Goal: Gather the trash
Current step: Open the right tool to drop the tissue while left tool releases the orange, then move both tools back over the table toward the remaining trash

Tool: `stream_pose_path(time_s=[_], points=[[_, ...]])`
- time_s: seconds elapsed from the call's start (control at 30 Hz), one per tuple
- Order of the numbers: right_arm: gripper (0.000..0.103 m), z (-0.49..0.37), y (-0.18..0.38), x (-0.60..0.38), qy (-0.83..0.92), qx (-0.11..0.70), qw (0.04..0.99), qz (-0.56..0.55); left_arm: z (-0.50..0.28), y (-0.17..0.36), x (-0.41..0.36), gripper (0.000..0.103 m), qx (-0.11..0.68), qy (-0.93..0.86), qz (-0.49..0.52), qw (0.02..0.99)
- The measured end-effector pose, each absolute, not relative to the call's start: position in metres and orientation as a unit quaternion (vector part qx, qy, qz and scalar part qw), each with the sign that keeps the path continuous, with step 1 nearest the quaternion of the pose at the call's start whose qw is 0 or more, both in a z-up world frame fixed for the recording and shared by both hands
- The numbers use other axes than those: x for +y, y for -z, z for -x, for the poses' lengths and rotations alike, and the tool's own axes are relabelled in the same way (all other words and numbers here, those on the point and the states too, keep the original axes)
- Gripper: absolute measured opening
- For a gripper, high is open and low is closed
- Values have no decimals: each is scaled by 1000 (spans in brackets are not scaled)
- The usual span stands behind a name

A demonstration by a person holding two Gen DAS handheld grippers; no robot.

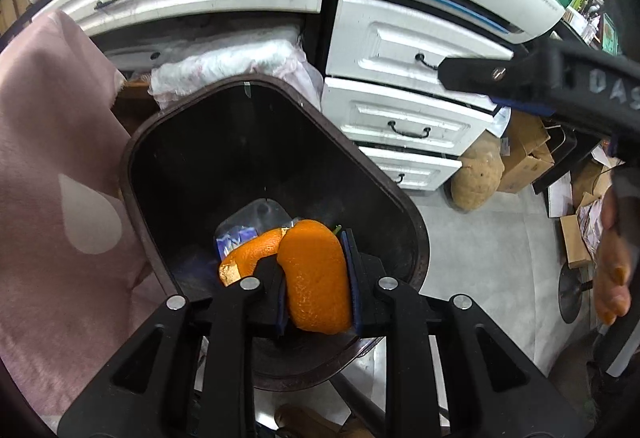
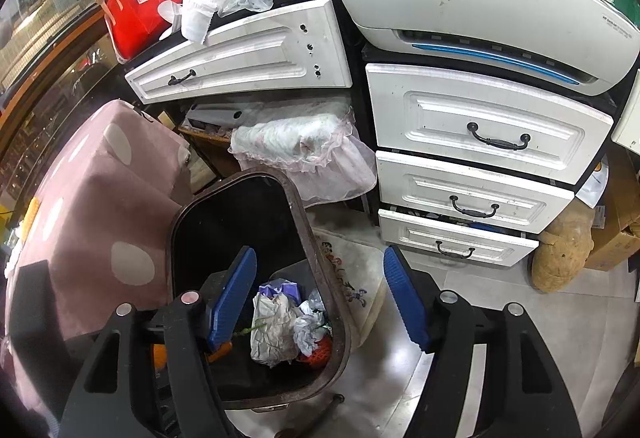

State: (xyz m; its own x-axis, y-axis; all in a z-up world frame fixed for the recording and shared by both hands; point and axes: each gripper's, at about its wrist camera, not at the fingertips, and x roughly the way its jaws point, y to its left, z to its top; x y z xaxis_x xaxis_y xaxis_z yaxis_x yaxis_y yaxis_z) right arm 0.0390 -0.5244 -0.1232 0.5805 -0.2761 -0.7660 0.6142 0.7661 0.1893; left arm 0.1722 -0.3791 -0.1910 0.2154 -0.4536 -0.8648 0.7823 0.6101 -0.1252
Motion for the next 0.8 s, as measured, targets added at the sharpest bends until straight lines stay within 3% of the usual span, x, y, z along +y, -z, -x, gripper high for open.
stream_pose_path(time_s=[0.13,0.27,0.3,0.4,0.8], points=[[67,-39,123,-525,260,378,860,-222,-173,195,-379,29,482,406,-177,756],[70,-40,124,-524,261,380,860,-221,-168,188,-374,75,465,406,-174,767],[71,-40,124,-524,260,381,860,-220,-167,184,-372,81,458,407,-172,772],[73,-42,125,-523,260,384,859,-217,-164,175,-368,88,450,404,-177,776],[76,-48,108,-507,245,371,871,-206,-147,112,-324,93,412,409,-140,802]])
